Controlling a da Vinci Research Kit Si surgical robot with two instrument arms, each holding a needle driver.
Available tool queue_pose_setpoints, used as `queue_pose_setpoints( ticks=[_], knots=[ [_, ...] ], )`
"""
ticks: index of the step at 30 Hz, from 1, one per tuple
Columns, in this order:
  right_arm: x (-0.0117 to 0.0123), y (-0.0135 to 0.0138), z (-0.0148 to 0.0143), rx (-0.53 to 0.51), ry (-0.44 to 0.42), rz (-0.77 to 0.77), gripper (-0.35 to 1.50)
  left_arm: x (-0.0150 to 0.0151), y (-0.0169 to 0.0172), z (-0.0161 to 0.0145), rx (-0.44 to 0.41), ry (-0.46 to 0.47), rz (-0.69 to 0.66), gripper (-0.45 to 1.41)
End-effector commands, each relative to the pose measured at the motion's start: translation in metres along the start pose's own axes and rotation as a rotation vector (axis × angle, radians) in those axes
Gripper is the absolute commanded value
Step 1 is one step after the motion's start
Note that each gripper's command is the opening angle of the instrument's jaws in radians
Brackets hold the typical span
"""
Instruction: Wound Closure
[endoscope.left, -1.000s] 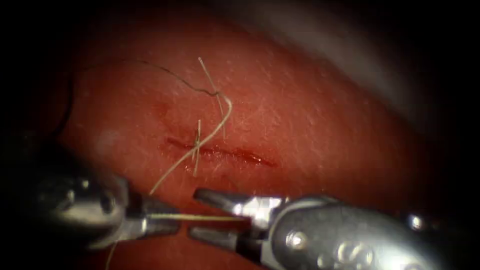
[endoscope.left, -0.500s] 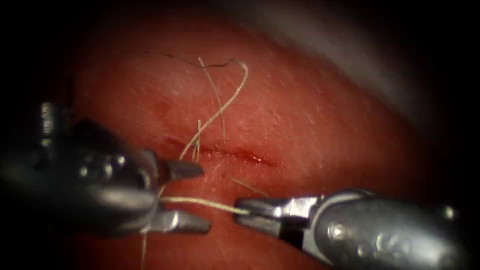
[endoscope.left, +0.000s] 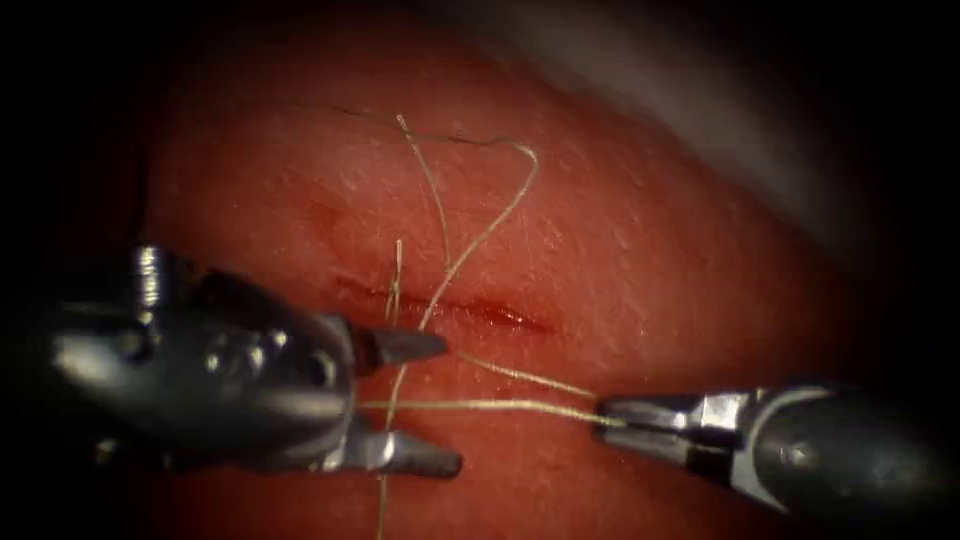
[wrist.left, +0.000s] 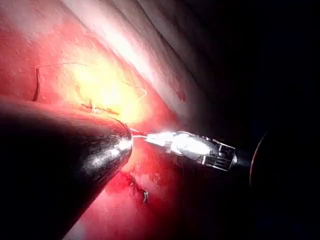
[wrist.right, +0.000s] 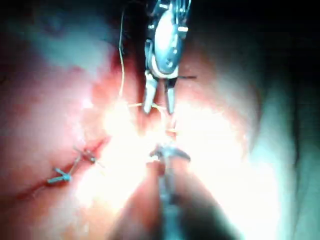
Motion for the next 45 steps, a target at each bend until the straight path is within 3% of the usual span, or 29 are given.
queue_pose_setpoints(
  ticks=[1, 7, 25, 29, 37, 43, 45],
  knots=[
    [-0.0008, 0.0004, 0.0003, -0.005, -0.006, -0.001, -0.35, -0.0002, 0.0, 0.001, 0.003, -0.001, -0.006, 0.69],
    [-0.002, 0.0005, 0.0, -0.001, -0.013, -0.01, -0.35, -0.0018, -0.0009, 0.0013, 0.008, -0.033, -0.001, 0.57],
    [-0.0004, 0.0001, -0.0004, -0.004, 0.003, 0.003, -0.35, -0.0009, 0.0002, 0.0022, -0.007, -0.047, 0.004, 0.37],
    [-0.0007, 0.0, -0.0001, -0.009, 0.002, 0.0, -0.35, 0.0005, 0.0002, 0.0013, -0.013, -0.026, 0.034, 0.36],
    [-0.0004, -0.0001, 0.0001, -0.01, 0.002, 0.002, -0.35, 0.0033, 0.0013, 0.003, 0.0, 0.047, 0.125, 0.4],
    [-0.0002, -0.0003, -0.0001, -0.01, 0.002, 0.003, -0.35, 0.0011, 0.0004, 0.0052, 0.005, -0.013, 0.136, 0.42],
    [-0.0003, -0.0003, -0.0002, -0.009, 0.002, 0.002, -0.35, -0.0009, 0.0002, 0.0059, -0.018, -0.041, 0.14, 0.29]
  ],
)
